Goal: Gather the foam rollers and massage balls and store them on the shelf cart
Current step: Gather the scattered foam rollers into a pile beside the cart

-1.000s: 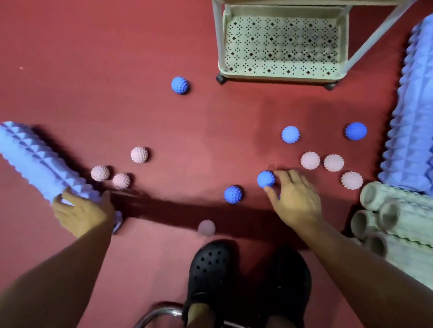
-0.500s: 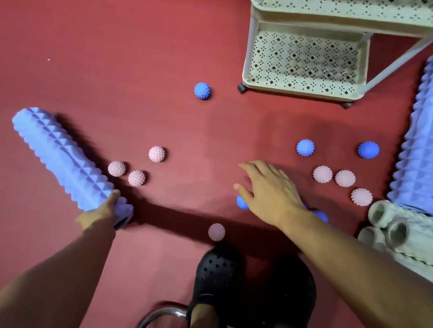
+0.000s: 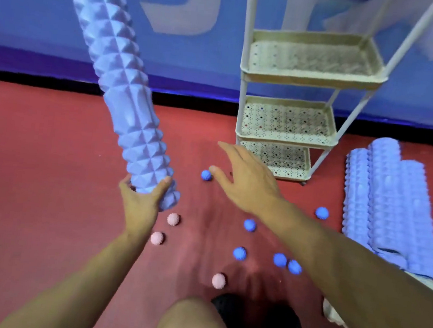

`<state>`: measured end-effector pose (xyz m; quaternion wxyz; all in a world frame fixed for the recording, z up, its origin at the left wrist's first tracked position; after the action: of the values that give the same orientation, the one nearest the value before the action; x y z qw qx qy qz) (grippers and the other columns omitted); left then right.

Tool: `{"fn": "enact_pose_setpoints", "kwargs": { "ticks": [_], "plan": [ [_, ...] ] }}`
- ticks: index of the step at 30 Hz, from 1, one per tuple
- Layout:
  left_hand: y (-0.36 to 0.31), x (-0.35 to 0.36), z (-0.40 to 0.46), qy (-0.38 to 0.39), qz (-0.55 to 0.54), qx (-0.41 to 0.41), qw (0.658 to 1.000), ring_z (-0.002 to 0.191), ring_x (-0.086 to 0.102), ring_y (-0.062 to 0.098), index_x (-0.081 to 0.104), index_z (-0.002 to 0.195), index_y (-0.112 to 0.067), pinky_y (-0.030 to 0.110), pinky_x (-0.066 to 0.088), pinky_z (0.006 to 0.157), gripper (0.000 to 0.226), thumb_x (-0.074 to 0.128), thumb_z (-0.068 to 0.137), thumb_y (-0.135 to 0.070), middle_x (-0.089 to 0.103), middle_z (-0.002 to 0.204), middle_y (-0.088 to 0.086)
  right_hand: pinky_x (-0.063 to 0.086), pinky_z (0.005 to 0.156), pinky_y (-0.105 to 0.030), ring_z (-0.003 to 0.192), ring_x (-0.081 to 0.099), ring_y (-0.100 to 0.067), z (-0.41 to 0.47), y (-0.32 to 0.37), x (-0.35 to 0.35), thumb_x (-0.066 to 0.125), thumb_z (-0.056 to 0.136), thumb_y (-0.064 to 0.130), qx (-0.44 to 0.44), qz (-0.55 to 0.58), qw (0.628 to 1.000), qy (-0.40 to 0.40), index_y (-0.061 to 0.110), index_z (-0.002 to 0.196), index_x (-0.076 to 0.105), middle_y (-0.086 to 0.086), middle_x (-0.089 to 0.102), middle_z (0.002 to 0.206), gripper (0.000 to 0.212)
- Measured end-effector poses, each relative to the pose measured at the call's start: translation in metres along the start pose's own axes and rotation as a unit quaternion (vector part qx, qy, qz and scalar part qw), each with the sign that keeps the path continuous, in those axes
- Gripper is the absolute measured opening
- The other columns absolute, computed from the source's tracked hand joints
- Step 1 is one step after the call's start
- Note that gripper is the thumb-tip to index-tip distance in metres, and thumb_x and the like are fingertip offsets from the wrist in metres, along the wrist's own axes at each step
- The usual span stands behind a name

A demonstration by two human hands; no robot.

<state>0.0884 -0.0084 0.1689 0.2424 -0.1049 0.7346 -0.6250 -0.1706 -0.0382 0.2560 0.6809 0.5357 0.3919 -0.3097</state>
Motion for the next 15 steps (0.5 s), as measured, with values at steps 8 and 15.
{"fn": "enact_pose_setpoints", "kwargs": {
  "ticks": [8,15],
  "plan": [
    [-0.157,0.088,-0.135,0.214,-0.057,0.116,0.968,0.106,0.067,0.002,0.042,0.133,-0.015,0.023,0.055,0.088,0.088,0.083,0.064,-0.053,0.064,0.124,-0.006,0.045,0.105,-0.046,0.137,0.050,-0.022,-0.073,0.022,-0.160,0.045,0.100,0.058,0.039,0.122,0.980,-0.154,0.037,0.160,0.013,0.004,0.042,0.157,0.071],
    [-0.227,0.194,-0.238,0.343,-0.068,0.175,0.920,0.121,0.058,0.000,0.038,0.143,-0.015,0.016,0.048,0.099,0.094,0.081,0.070,-0.055,0.056,0.137,-0.005,0.048,0.103,-0.048,0.131,0.055,-0.023,-0.151,-0.050,-0.238,0.038,0.086,0.074,0.146,0.203,0.936,-0.249,0.048,0.154,0.015,0.008,0.050,0.152,0.076]
  ]
}}
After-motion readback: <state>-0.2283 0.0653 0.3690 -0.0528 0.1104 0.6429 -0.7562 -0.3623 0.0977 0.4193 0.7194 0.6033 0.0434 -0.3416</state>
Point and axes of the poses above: each hand's wrist, its own z-axis towards the middle knuckle, its own x-axis out of the palm, y = z × x, the point moved 9 cm from there along z, towards the middle knuckle
